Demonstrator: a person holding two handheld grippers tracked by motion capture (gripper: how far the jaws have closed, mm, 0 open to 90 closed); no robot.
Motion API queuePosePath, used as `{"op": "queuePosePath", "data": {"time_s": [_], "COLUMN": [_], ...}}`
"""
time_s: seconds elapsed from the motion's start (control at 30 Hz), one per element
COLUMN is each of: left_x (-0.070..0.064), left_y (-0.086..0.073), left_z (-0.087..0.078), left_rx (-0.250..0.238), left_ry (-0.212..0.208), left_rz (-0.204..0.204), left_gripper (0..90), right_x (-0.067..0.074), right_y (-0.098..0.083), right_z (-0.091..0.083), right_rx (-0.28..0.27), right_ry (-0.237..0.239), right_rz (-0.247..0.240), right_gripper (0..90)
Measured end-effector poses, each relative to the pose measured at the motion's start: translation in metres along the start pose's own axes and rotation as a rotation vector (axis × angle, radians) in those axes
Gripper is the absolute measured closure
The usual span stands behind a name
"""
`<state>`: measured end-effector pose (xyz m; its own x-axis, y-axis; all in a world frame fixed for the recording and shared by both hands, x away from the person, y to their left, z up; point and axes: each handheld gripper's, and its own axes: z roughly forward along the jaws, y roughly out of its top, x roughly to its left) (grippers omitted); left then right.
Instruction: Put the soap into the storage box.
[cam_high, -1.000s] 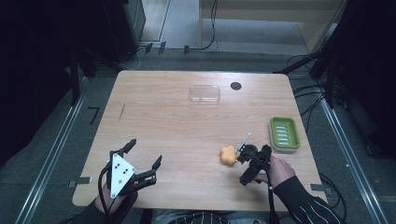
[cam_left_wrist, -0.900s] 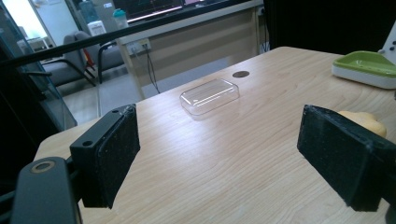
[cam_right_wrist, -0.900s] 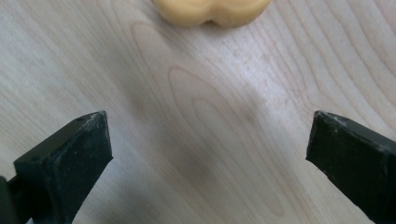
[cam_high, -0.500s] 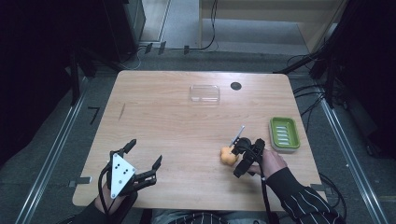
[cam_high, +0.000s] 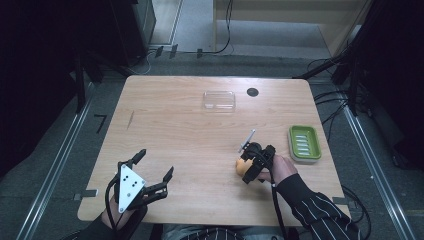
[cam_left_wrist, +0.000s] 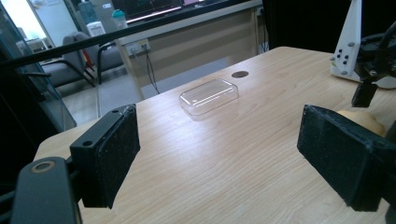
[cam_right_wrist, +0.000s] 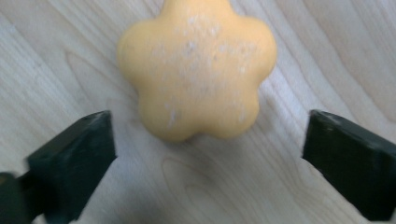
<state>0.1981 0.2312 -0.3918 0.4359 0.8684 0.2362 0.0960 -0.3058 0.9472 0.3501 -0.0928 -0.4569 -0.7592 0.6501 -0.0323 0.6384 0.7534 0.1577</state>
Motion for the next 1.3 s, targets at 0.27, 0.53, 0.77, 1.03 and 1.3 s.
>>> {"op": "queuePosePath", "data": {"time_s": [0.27, 0.53, 0.77, 1.03, 1.3], "left_x": [0.000, 0.000, 0.000, 0.000, 0.000], "left_y": [0.000, 0.000, 0.000, 0.000, 0.000], "left_z": [0.000, 0.000, 0.000, 0.000, 0.000], "left_rx": [-0.002, -0.004, -0.002, -0.003, -0.007], "left_ry": [-0.002, -0.001, -0.003, 0.002, -0.002], "left_rz": [-0.001, -0.002, 0.002, 0.000, 0.002], "left_gripper": [13.5, 13.5, 13.5, 13.5, 13.5], "right_x": [0.002, 0.000, 0.001, 0.006, 0.004], "right_y": [0.004, 0.004, 0.008, 0.017, 0.014], "right_z": [-0.001, -0.002, -0.001, 0.006, 0.008], "right_rx": [-0.010, 0.008, 0.024, 0.067, 0.073], "right_ry": [0.016, 0.016, 0.001, -0.031, -0.020], "right_rz": [-0.024, -0.084, -0.099, -0.148, -0.151], "right_gripper": [36.0, 39.7, 29.9, 31.5, 39.7]}}
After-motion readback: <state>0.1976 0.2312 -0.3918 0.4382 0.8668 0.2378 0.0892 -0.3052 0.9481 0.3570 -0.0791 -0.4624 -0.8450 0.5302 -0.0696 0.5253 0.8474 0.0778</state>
